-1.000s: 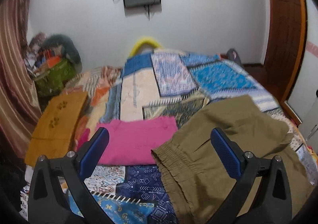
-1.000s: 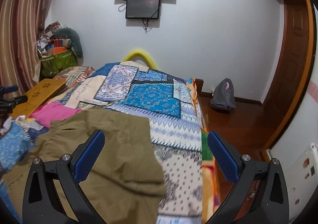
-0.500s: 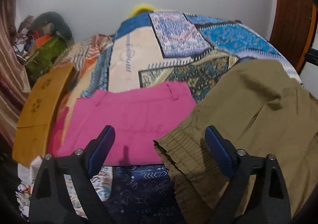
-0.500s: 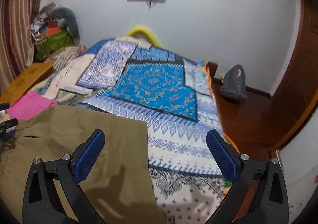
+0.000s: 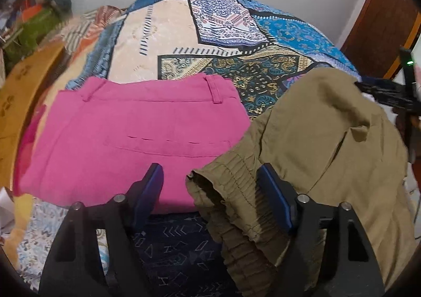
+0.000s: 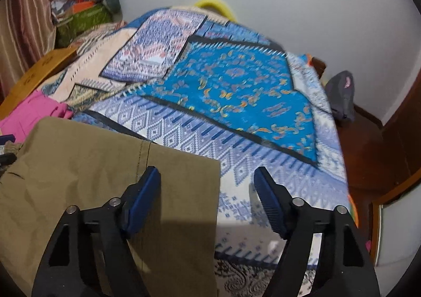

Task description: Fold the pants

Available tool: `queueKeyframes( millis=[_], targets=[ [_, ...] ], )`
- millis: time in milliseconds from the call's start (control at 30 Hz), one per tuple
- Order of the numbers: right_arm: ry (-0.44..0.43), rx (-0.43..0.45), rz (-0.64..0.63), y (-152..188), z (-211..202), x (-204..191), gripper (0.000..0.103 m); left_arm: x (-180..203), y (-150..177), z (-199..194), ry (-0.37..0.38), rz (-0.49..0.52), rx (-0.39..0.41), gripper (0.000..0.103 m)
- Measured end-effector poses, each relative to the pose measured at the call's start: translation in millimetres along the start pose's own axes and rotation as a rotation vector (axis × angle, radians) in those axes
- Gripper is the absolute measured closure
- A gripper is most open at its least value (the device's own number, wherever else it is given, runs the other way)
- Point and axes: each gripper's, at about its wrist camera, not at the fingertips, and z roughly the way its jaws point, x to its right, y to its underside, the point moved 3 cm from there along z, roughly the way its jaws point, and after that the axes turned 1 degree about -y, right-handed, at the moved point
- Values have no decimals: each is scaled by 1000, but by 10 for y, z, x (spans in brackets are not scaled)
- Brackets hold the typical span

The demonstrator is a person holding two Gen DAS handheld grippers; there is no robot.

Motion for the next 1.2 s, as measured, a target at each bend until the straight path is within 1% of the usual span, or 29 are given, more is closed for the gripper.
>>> queueKeyframes(
  millis=[33, 100, 167, 200, 233, 267, 300, 333, 367, 400, 433, 467, 533, 600, 700, 867, 967, 1033, 1200],
  targets=[
    [-7, -6, 6, 0, 34, 3, 34, -3, 6, 0, 22, -6, -5, 36],
    [-46, -18, 41, 10, 70, 41, 35, 15, 14, 7, 65, -11, -17, 49],
    [-106, -25, 83, 31, 74, 86, 46, 46, 16, 5, 61, 0, -21, 50],
    [-123, -24, 97, 42, 68, 95, 48, 69, 14, 2, 58, 8, -23, 53],
    [-131, -22, 95, 51, 58, 87, 54, 76, 11, 0, 53, 9, -22, 53],
    [-134, -17, 84, 44, 48, 61, 65, 78, 10, -2, 49, 9, -22, 54],
    [-123, -12, 78, 41, 33, 42, 71, 76, 9, -8, 42, 6, -20, 57],
    [-100, -9, 73, 28, 25, 28, 79, 61, 1, -17, 38, -1, -19, 58],
    [-80, -8, 72, 20, 16, 26, 90, 47, -2, -28, 43, -15, -18, 60],
    [-77, 0, 78, 8, 3, 31, 92, 29, -5, -41, 39, -29, -15, 66],
    [-81, 15, 90, 4, -21, 37, 96, 9, -10, -62, 31, -39, -11, 67],
    [-91, 30, 102, 0, -51, 43, 98, 6, -13, -88, 28, -42, -6, 71],
    [-101, 82, 123, 1, -163, 54, 98, 27, -33, -154, 9, -24, 10, 77],
    [-99, 131, 139, 6, -300, 77, 99, 84, -59, -245, -29, 12, 33, 88],
    [-73, 186, 148, -38, -480, 113, 99, 146, -134, -364, -62, 46, 62, 90],
    [-21, 217, 145, -135, -681, 188, 99, 201, -394, -433, -90, 47, 94, 90],
    [-24, 242, 165, -168, -799, 223, 99, 211, -518, -415, -76, 20, 92, 91],
    [-27, 264, 165, -167, -906, 201, 100, 253, -576, -459, -70, 18, 105, 92],
    [-30, 306, 157, -150, -1230, 162, 100, 447, -641, -804, -59, 54, 166, 94]
  ],
)
